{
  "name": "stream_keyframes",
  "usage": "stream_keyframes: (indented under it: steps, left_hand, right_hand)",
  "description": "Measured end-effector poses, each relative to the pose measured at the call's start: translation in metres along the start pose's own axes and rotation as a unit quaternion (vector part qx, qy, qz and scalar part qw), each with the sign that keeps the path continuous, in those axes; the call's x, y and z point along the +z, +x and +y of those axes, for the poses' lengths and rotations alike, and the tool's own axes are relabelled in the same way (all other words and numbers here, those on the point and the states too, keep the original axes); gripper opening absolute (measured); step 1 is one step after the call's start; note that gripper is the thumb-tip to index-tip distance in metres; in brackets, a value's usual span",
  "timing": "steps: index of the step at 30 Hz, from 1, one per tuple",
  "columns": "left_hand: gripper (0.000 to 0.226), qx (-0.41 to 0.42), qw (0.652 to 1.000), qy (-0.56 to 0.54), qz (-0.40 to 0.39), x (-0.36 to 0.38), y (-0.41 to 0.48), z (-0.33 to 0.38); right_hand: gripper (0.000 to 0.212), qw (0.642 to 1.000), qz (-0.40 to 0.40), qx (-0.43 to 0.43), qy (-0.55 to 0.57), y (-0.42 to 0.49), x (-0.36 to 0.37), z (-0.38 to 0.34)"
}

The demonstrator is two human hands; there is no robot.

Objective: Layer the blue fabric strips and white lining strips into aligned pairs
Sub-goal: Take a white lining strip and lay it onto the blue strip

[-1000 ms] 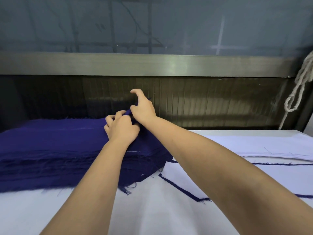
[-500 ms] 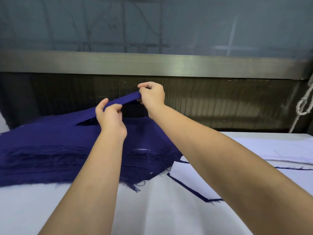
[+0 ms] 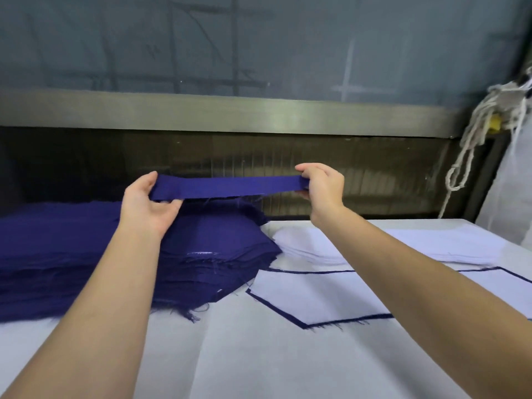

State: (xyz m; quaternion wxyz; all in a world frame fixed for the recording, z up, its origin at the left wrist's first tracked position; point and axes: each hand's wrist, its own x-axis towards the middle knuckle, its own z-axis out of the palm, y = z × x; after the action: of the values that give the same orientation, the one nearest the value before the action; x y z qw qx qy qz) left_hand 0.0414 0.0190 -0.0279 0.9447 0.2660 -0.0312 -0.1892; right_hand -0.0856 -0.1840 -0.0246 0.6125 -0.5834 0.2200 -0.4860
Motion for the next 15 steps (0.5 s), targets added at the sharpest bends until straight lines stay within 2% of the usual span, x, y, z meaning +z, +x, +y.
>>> stream_keyframes:
  steps: [3, 7, 11, 15]
  left_hand:
    - [0.008, -0.023, 0.999, 0.049, 0.000, 0.010, -0.001, -0.013]
    - [0.032, -0.034, 0.992, 0.120, 0.005, 0.018, -0.011, -0.034]
    - [0.013, -0.016, 0.984, 0.176, 0.023, 0.022, -0.031, -0.057]
    - [0.028, 0.004, 0.974, 0.226, 0.029, 0.020, -0.049, -0.073]
  right_hand:
    - [0.033, 0.999, 0.036, 0.013, 0.003, 0.002, -0.050, 0.002]
    - [0.032, 0.997, 0.073, 0.018, -0.011, 0.002, -0.110, 0.002]
    - [0.023, 0.996, 0.084, 0.025, -0.027, -0.001, -0.165, -0.001]
    - [0.015, 0.993, 0.078, 0.022, -0.091, -0.002, -0.212, 0.003]
